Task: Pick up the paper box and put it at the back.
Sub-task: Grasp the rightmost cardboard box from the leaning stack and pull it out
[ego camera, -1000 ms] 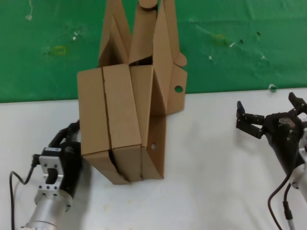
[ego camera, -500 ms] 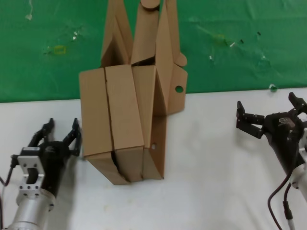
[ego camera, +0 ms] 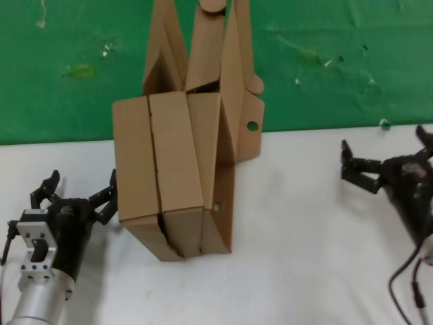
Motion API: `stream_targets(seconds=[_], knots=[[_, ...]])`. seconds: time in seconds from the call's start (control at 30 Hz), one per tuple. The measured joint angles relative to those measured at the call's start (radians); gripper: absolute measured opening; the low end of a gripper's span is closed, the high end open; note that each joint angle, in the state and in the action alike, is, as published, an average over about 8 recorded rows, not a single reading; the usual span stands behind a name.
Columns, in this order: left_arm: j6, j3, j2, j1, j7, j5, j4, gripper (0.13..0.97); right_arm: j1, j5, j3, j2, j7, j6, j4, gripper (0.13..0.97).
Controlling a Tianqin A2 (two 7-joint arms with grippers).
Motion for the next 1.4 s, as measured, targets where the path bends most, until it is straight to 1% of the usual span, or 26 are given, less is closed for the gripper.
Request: stream_targets(seconds=[0.2, 0.23, 0.37, 0.5, 0.73, 0.8, 0.87, 0.97, 1.1, 1.27, 1.4], knots=[[-0.002, 0.001, 0.0, 0.005, -0.038, 0.003, -0.011, 0.75, -0.049, -0.01, 0.029, 0.063, -0.009, -0.011, 0.071, 0.966], [-0.003, -0.001, -0.001, 0.005, -0.047, 0.004, -0.012, 0.75, -0.06, -0.011, 0.036, 0.073, -0.011, -0.016, 0.084, 0.966], [-0.008, -0.009, -0.003, 0.005, -0.088, 0.013, -0.017, 0.82, -0.106, -0.004, 0.07, 0.109, -0.033, -0.064, 0.143, 0.966], [-0.013, -0.013, -0.004, 0.008, -0.122, 0.027, -0.026, 0.89, -0.152, 0.021, 0.111, 0.135, -0.076, -0.145, 0.192, 0.966], [-0.021, -0.015, -0.004, 0.015, -0.159, 0.051, -0.05, 0.941, -0.23, 0.074, 0.168, 0.17, -0.187, -0.308, 0.247, 0.966], [-0.022, -0.016, -0.003, 0.018, -0.167, 0.057, -0.058, 0.959, -0.254, 0.078, 0.169, 0.185, -0.22, -0.349, 0.263, 0.966], [-0.022, -0.017, -0.003, 0.021, -0.173, 0.062, -0.065, 0.959, -0.275, 0.071, 0.158, 0.202, -0.249, -0.382, 0.279, 0.966], [-0.021, -0.02, -0.003, 0.025, -0.183, 0.069, -0.076, 0.959, -0.3, 0.039, 0.121, 0.234, -0.279, -0.417, 0.3, 0.966], [-0.018, -0.026, -0.003, 0.029, -0.195, 0.076, -0.087, 0.963, -0.31, -0.039, 0.051, 0.277, -0.283, -0.441, 0.318, 0.966], [-0.015, -0.032, -0.004, 0.034, -0.208, 0.083, -0.101, 0.966, -0.29, -0.163, -0.03, 0.309, -0.232, -0.455, 0.333, 0.966], [-0.014, -0.036, -0.005, 0.038, -0.218, 0.088, -0.111, 0.966, -0.258, -0.268, -0.08, 0.308, -0.166, -0.467, 0.342, 0.966]])
